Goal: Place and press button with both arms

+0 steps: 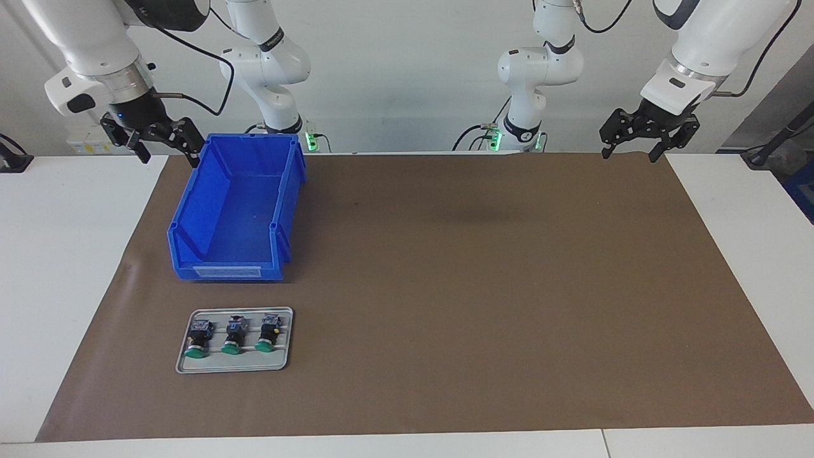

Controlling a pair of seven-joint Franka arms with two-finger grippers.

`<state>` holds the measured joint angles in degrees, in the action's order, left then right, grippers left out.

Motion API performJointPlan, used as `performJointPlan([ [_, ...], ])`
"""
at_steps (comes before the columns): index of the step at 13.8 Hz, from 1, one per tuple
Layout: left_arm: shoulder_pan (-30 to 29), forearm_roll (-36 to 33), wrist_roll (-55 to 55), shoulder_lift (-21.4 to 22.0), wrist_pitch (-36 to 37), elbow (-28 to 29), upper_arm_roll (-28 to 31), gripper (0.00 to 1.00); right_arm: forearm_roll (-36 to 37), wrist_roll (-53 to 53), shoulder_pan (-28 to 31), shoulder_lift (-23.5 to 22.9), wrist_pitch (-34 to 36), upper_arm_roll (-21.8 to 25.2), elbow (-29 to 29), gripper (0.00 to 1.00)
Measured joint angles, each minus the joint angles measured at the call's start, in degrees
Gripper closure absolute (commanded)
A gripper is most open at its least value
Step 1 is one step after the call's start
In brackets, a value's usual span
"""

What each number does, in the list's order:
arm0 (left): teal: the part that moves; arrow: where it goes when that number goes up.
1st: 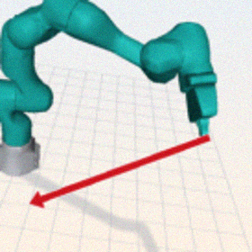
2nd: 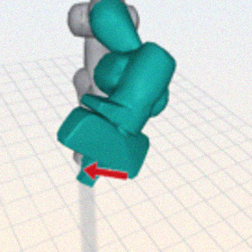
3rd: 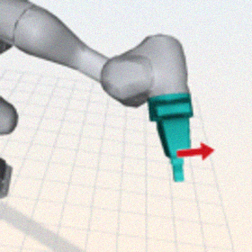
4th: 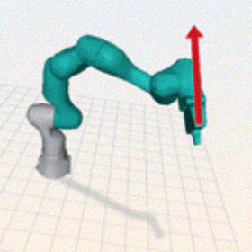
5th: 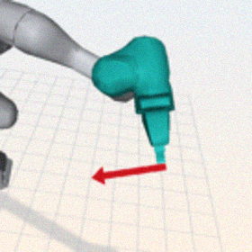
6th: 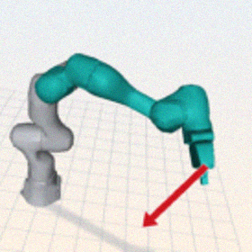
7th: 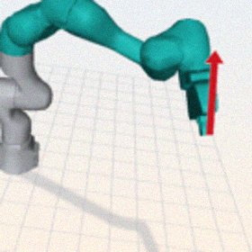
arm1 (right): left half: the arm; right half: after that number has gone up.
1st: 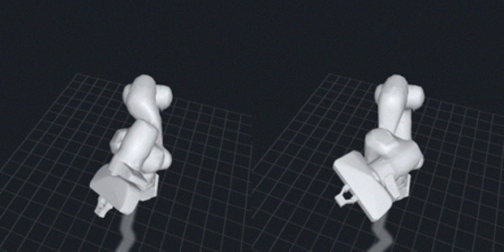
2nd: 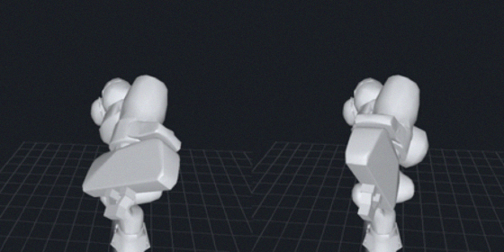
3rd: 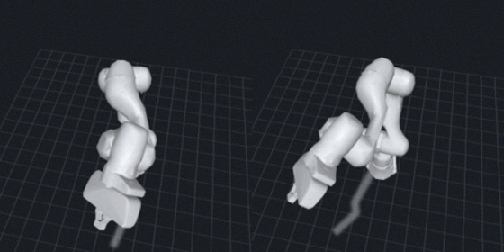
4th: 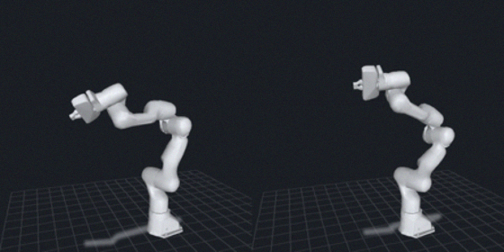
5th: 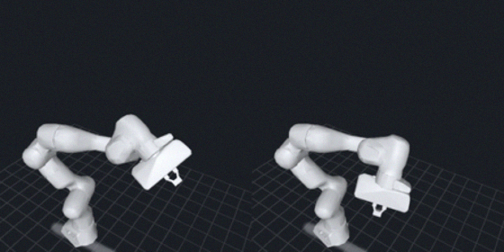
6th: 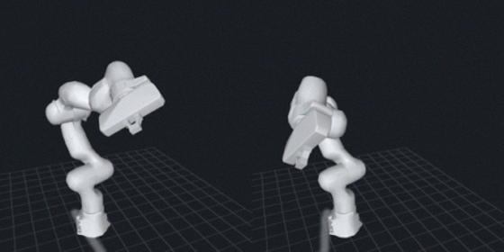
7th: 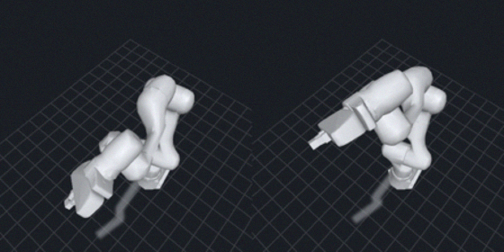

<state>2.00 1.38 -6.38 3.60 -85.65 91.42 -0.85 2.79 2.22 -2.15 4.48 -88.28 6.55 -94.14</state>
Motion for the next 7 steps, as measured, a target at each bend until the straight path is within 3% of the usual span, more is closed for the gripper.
performJointPlan([
  [7,0.0,0.0,0.0,0.0,0.0,0.0,0.0,0.00,0.0,0.0,0.0,0.0,-2.1,-0.1,0.0,0.00],
])
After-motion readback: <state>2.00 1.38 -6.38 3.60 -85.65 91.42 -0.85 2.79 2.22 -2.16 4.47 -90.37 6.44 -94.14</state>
